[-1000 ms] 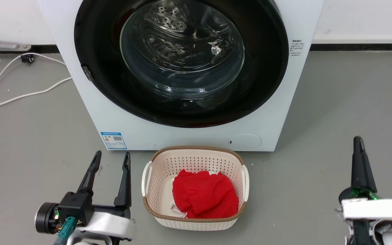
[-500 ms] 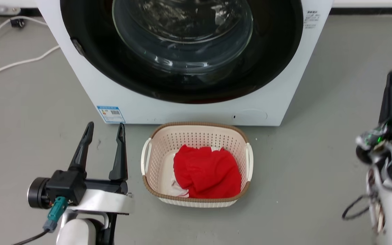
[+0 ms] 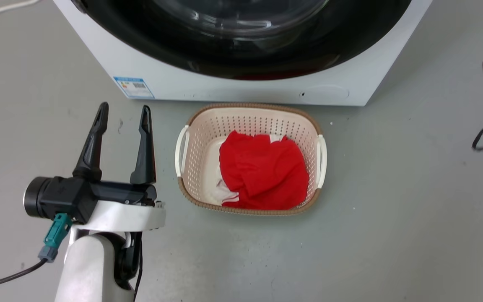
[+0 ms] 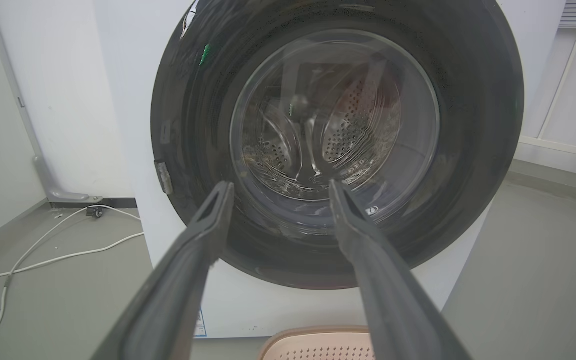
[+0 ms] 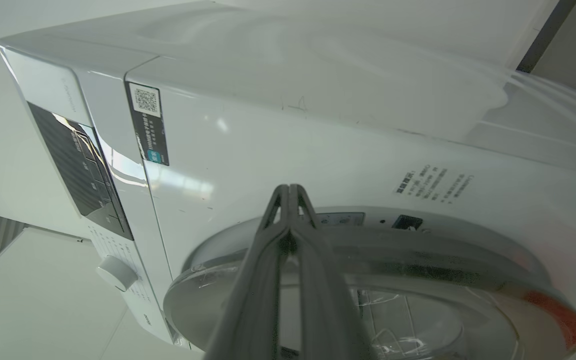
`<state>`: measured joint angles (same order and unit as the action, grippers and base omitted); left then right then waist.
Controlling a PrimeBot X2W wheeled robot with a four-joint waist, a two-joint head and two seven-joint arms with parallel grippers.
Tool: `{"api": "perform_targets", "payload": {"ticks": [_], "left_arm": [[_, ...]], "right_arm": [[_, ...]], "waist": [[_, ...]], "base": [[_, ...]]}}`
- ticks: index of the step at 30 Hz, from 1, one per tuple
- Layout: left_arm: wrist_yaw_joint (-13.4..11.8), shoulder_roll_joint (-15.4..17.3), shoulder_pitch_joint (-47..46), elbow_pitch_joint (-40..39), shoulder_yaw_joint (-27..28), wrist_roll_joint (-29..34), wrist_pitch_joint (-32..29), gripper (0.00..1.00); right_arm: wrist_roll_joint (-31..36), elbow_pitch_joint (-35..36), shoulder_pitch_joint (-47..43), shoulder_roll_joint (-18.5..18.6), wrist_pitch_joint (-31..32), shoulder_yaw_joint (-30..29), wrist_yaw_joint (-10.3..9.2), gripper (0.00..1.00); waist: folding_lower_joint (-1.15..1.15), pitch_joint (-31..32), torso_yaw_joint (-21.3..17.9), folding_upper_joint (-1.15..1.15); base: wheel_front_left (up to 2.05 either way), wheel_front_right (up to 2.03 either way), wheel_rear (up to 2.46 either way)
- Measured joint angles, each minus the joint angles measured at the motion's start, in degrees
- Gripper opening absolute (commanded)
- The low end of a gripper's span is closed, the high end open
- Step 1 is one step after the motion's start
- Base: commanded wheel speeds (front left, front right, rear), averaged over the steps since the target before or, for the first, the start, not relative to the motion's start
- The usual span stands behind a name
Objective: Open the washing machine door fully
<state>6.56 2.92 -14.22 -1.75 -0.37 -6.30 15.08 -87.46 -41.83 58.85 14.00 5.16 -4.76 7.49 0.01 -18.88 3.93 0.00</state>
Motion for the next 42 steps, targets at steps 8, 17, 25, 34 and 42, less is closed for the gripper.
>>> {"api": "perform_targets", "payload": {"ticks": [8, 17, 25, 34, 42], "left_arm": [[0.34, 0.00, -2.78, -0.91, -0.63, 0.03, 0.00, 1.00], [0.51, -0.01, -4.21, -1.07, -1.44, 0.10, 0.00, 1.00], [0.58, 0.00, -4.29, -0.38, -1.64, 0.10, 0.00, 1.00], [0.57, -0.01, -3.59, 0.65, -1.63, 0.08, 0.00, 1.00], [0.54, -0.01, -0.79, 2.15, -1.59, 0.09, 0.00, 1.00]], "right_arm": [[5.48, -13.99, 15.18, 0.65, 7.22, 6.10, 0.00, 0.00], [10.36, -22.21, 23.61, 0.65, 13.68, 10.39, 0.00, 0.00], [10.01, -22.57, 24.43, 0.63, 22.39, 11.28, 0.00, 0.00], [6.38, -15.58, 17.06, -0.29, 34.85, 11.51, 0.01, 0.00], [3.10, -7.25, 6.15, -2.97, 43.59, 12.29, 0.00, 0.00]], "waist": [[0.00, -4.90, 0.97, 0.00], [0.00, -7.67, 2.09, 0.00], [0.00, -7.09, 2.08, 0.00], [0.00, -4.37, 1.01, 0.00], [0.00, 0.35, 0.35, 0.00]], "base": [[0.00, 0.00, 0.00], [0.00, 0.00, 0.00], [0.00, 0.00, 0.00], [0.00, 0.00, 0.00], [0.00, 0.00, 0.00]]}}
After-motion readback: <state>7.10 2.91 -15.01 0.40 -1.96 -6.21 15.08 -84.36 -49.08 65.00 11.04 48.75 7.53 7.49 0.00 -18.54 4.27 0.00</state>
